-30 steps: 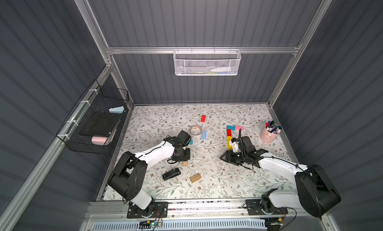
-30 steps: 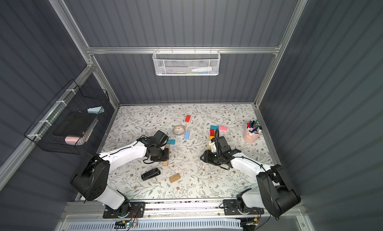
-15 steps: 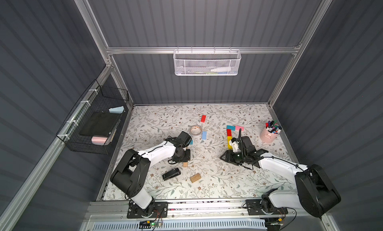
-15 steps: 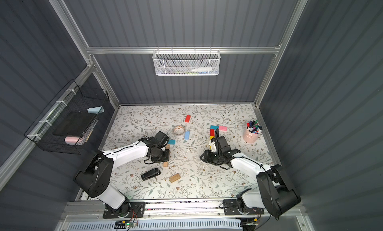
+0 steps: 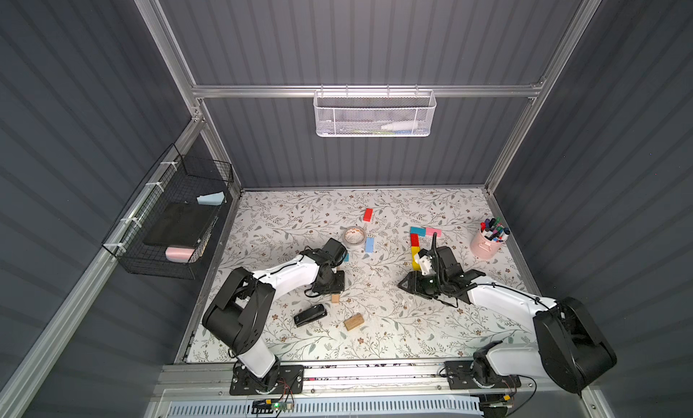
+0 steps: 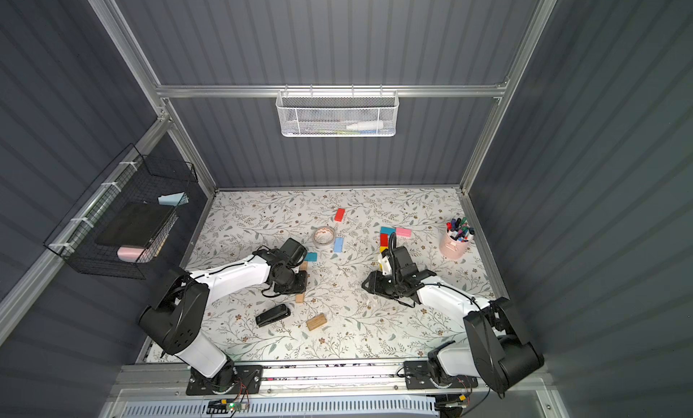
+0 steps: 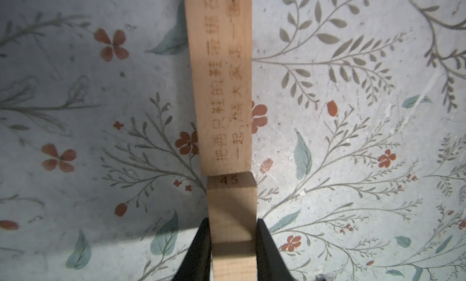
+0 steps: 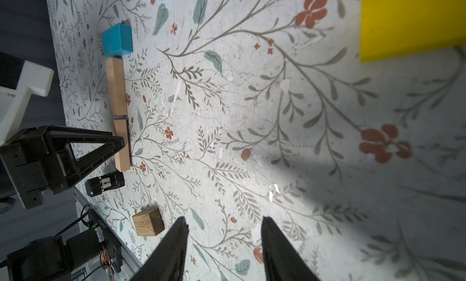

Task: Assemble the letter c with building blocks
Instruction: Assemble the building block at the center of the board.

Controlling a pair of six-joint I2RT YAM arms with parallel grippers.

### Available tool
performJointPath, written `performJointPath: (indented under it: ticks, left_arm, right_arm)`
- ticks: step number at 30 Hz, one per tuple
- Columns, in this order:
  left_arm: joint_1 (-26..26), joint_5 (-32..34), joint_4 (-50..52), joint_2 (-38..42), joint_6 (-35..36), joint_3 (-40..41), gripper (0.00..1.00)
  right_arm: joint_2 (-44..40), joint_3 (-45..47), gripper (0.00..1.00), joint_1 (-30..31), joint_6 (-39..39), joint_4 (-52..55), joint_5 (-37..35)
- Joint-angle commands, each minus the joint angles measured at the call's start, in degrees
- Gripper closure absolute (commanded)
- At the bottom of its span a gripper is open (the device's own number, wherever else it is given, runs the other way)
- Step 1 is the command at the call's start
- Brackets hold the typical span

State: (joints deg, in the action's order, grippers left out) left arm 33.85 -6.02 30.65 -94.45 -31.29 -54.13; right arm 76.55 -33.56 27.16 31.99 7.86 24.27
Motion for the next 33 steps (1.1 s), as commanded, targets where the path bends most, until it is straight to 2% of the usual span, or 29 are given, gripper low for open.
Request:
performJointPath:
  ticks: [1,14,33]
  left_arm:
    - [-0.54,0.19,0.55,-0.64,0.26,0.43,0.73]
    - [-0.97,0.79,0.64,-1.04,0.44,0.48,0.75]
    - [-1.15,1.19,1.25,1.57,0.35,-0.28,0.53]
  right_arm:
    - [0.35,-0.28,0.50,0.34,0.97,-0.73,0.69]
    - [0.35,-0.20,0.50,0.35,0.96,-0.65,0.78]
    - [0.17,-0.79,0.45,1.81,0.75,-0.04,-0.47]
